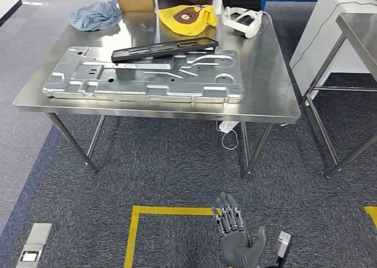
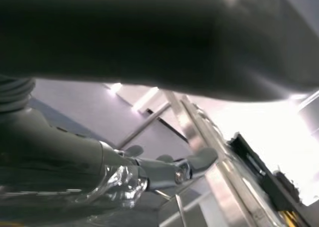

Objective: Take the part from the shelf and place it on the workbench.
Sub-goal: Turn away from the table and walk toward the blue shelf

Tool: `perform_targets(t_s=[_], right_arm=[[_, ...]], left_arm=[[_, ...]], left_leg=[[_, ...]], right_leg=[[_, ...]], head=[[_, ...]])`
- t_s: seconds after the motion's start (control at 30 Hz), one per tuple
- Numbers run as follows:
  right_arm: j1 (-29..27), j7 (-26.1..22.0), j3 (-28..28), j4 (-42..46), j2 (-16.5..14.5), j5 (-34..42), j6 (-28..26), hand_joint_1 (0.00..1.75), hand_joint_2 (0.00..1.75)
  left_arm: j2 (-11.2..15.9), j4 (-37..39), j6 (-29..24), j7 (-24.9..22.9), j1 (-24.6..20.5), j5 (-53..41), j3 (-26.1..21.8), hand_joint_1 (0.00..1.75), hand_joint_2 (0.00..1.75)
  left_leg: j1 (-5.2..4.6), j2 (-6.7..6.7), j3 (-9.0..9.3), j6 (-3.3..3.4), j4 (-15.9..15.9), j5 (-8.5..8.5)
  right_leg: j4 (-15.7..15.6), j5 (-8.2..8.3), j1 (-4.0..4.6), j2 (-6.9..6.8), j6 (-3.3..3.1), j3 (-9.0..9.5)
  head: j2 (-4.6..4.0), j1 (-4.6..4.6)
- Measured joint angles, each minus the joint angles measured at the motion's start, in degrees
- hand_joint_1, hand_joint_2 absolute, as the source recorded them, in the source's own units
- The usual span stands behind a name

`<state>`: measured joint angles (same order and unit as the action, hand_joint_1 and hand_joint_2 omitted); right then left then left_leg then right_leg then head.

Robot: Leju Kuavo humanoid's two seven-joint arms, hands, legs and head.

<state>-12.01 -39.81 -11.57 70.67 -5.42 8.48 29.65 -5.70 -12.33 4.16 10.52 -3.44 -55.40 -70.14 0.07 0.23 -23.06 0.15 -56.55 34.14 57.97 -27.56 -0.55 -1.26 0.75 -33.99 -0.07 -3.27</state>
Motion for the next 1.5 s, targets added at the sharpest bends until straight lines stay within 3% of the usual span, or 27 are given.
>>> perform_targets(t_s=[0.07,0.1,0.17,0.23,0.27,0.3,0.33,0.4,0.43,0.5,0.53,0.6,0.67,0.77,0.8,0.87,0.9,0.97,1.03,1.07,1.13,1.17,1.23,1.3,1.37,1.4,1.5], right_arm=[[0.9,-0.1,-0.9,-4.6,0.5,0.0,-1.2,0.00,0.00],[1.3,-0.1,-1.3,-7.4,0.7,0.0,-1.8,0.00,0.00],[1.9,-0.2,-1.9,-13.7,1.3,-0.1,-3.0,0.00,0.00],[2.9,-0.2,-2.1,-20.5,1.8,-0.4,-4.0,0.00,0.00],[3.5,-0.1,-2.2,-23.8,2.0,-0.5,-4.5,0.00,0.00],[4.1,-0.1,-2.3,-26.9,2.1,-0.6,-5.1,0.00,0.00],[4.8,0.2,-2.3,-29.7,2.2,-0.5,-5.7,0.00,0.00],[6.4,1.2,-2.3,-36.3,2.3,-0.3,-7.4,0.00,0.00],[7.2,1.7,-2.3,-39.7,2.4,-0.2,-8.2,0.00,0.00],[8.6,2.4,-2.2,-45.6,2.5,-0.1,-9.2,0.00,0.00],[9.2,3.0,-2.1,-47.7,2.6,-0.1,-9.7,0.00,0.00],[10.3,6.0,-2.1,-51.4,2.6,0.1,-11.5,0.00,0.00],[10.9,11.0,-1.9,-54.4,2.6,0.4,-14.2,0.00,0.00],[11.4,21.1,-1.1,-57.2,2.6,1.3,-18.9,0.00,0.00],[11.6,24.4,-0.9,-57.9,2.7,1.4,-20.2,0.00,0.00],[12.0,30.0,-0.6,-58.9,2.7,1.7,-22.0,0.00,0.00],[12.2,32.3,-0.5,-59.3,2.8,1.7,-22.5,0.00,0.00],[12.4,35.5,-0.3,-59.7,2.8,1.8,-23.0,0.00,0.00],[12.6,36.9,-0.2,-59.9,2.7,1.7,-23.2,0.00,0.00],[12.6,36.9,-0.2,-60.0,2.7,1.7,-23.2,0.00,0.00],[12.8,36.7,-0.2,-60.3,2.8,1.7,-23.2,0.00,0.00],[12.9,36.4,-0.1,-60.4,2.8,1.6,-23.2,0.00,0.00],[12.9,35.8,-0.1,-60.6,2.8,1.5,-23.1,0.00,0.00],[12.8,35.5,-0.1,-60.7,2.9,1.4,-23.1,0.00,0.00],[12.8,35.5,-0.1,-60.8,2.9,1.2,-23.0,0.00,0.00],[12.8,35.6,-0.1,-60.8,2.9,1.2,-22.9,0.00,0.00],[13.0,36.5,-0.1,-60.9,3.0,1.3,-22.4,0.00,0.00]], left_arm=[[0.0,0.0,0.1,0.2,0.0,0.0,-0.1,0.00,0.00],[0.0,-0.1,0.1,0.3,0.0,-0.1,-0.2,0.00,0.00],[0.0,-0.1,0.1,0.3,0.2,-0.2,-0.3,0.00,0.00],[0.0,-0.2,0.2,0.3,0.2,-0.6,-0.5,0.00,0.00],[0.0,-0.3,0.3,0.3,0.2,-0.8,-0.6,0.00,0.00],[0.0,-0.3,0.3,0.3,0.2,-1.0,-0.7,0.00,0.00],[0.0,-0.3,0.4,0.3,0.2,-1.2,-0.7,0.00,0.00],[0.0,-0.3,0.6,0.3,0.1,-1.5,-0.8,0.00,0.00],[0.0,-0.3,0.7,0.3,0.0,-1.6,-0.8,0.00,0.00],[0.0,-0.3,0.9,0.3,-0.1,-1.9,-0.8,0.00,0.00],[0.0,-0.3,1.0,0.3,-0.2,-2.0,-0.8,0.00,0.00],[0.0,-0.3,1.1,0.3,-0.2,-2.2,-0.9,0.00,0.00],[0.2,-0.3,1.1,0.3,0.0,-2.5,-1.0,0.00,0.00],[0.3,-0.3,1.4,0.2,0.1,-3.2,-1.0,0.00,0.00],[0.3,-0.3,1.6,0.3,0.1,-3.3,-1.0,0.00,0.00],[0.3,-0.3,1.9,0.3,-0.1,-3.6,-1.0,0.00,0.00],[0.3,-0.3,2.1,0.3,-0.2,-3.8,-1.0,0.00,0.00],[0.4,-0.3,2.2,0.3,-0.4,-4.0,-1.0,0.00,0.00],[0.4,-0.3,2.1,0.3,-0.8,-3.9,-1.0,0.00,0.00],[0.5,-0.3,2.0,0.3,-1.0,-3.9,-1.0,0.00,0.00],[0.4,-0.3,2.0,0.3,-1.0,-3.7,-1.1,0.00,0.00],[0.4,-0.3,2.0,0.3,-0.9,-3.5,-1.2,0.00,0.00],[0.5,-0.3,2.0,0.3,-0.8,-3.0,-1.5,0.00,0.87],[0.5,-0.3,2.0,0.2,-0.7,-2.6,-1.7,0.00,1.75],[0.5,-0.3,2.0,0.1,-0.7,-2.3,-2.1,0.00,1.75],[0.5,-0.3,1.9,0.1,-0.7,-2.1,-2.3,0.00,1.75],[0.4,-0.3,2.1,0.2,-0.9,-1.8,-2.6,0.00,1.75]], left_leg=[[0.01,0.04,-0.35,0.62,1.1,0.18],[0.09,0.16,-0.98,1.06,1.2,-0.21],[0.25,0.41,-2.57,2.04,1.2,-1.52],[-0.05,0.56,-4.42,2.50,1.1,-2.95],[-0.21,0.62,-5.33,2.62,1.0,-3.59],[-0.37,0.69,-6.22,2.69,0.8,-4.15],[-0.50,0.77,-7.04,2.74,0.6,-4.58],[-0.78,0.91,-8.67,2.76,0.0,-5.37],[-0.90,0.95,-9.44,2.75,-0.4,-5.77],[-1.26,0.94,-10.67,2.54,-1.2,-6.59],[-1.37,0.96,-11.10,2.36,-1.4,-7.07],[-1.50,1.05,-11.82,1.88,-1.6,-8.05],[-1.31,0.76,-12.57,1.11,-2.7,-6.26],[-0.58,0.37,-14.08,-0.25,-10.9,2.20],[-0.36,0.35,-14.38,-0.53,-14.3,3.76],[-0.06,0.34,-13.43,-0.78,-17.3,2.85],[0.03,0.32,-11.61,-0.73,-16.0,1.13],[-0.03,0.29,-5.41,-0.30,-8.4,-0.77],[-0.24,0.27,-0.09,0.33,-0.8,0.01],[-0.35,0.28,0.85,0.58,1.0,0.50],[-0.22,0.38,0.30,1.32,1.7,0.34],[-0.12,0.49,-0.16,1.80,1.8,-0.08],[-0.02,0.69,-1.16,2.54,1.9,-1.04],[-0.13,0.74,-2.22,2.69,1.7,-1.77],[-0.17,0.79,-3.14,2.58,1.3,-2.24],[-0.16,0.82,-3.47,2.53,1.1,-2.34],[-0.40,0.84,-4.28,2.15,0.1,-2.31]], right_leg=[[0.1,1.01,-0.02,-0.01,0.71,-0.84],[0.5,0.42,-0.06,0.12,1.03,-1.33],[3.7,-4.01,-0.07,0.45,1.38,-2.46],[10.2,-9.80,-0.07,0.60,1.40,-3.51],[13.3,-11.20,-0.05,0.61,1.40,-3.78],[15.5,-11.31,-0.03,0.61,1.37,-3.71],[16.4,-10.30,0.02,0.61,1.30,-3.21],[14.0,-7.03,0.19,0.62,0.88,-0.14],[10.7,-6.12,0.38,0.63,0.42,2.70],[1.8,-6.25,0.85,0.60,-0.46,9.07],[-1.4,-6.92,1.05,0.59,-0.72,11.01],[-3.5,-7.10,1.00,0.53,-1.08,11.52],[-3.6,-6.04,0.76,0.31,-1.78,10.35],[-3.5,-4.03,0.65,-0.01,-2.44,7.86],[-3.3,-3.39,0.66,-0.03,-2.42,6.84],[-2.5,-2.34,0.66,-0.07,-2.26,4.65],[-2.0,-1.93,0.66,-0.08,-2.14,3.50],[-1.0,-1.30,0.74,-0.05,-1.83,1.78],[-0.3,-0.60,0.90,-0.06,-1.28,0.79],[-0.2,-0.17,0.98,-0.11,-0.96,0.44],[0.1,0.30,0.99,-0.03,-0.26,-0.31],[0.9,-0.47,0.94,0.17,0.07,-0.80],[5.7,-4.41,0.72,0.58,0.58,-2.58],[13.0,-8.51,0.56,0.67,0.88,-4.74],[15.0,-8.98,0.49,0.67,1.05,-4.14],[12.6,-7.75,0.47,0.67,1.06,-2.22],[1.4,-4.16,0.49,0.70,0.53,4.62]], head=[[0.00,0.02],[0.00,0.04],[0.00,0.16],[0.00,0.25],[0.00,0.26],[0.00,0.25],[0.00,0.25],[0.00,0.25],[0.00,0.25],[0.00,0.27],[0.00,0.27],[0.00,0.27],[0.00,0.22],[0.00,0.11],[0.00,0.10],[0.00,0.10],[0.00,0.10],[0.00,0.10],[0.00,0.11],[0.00,0.12],[0.00,0.14],[0.00,0.16],[0.00,0.19],[0.00,0.21],[0.00,0.21],[0.00,0.21],[0.00,0.21]])
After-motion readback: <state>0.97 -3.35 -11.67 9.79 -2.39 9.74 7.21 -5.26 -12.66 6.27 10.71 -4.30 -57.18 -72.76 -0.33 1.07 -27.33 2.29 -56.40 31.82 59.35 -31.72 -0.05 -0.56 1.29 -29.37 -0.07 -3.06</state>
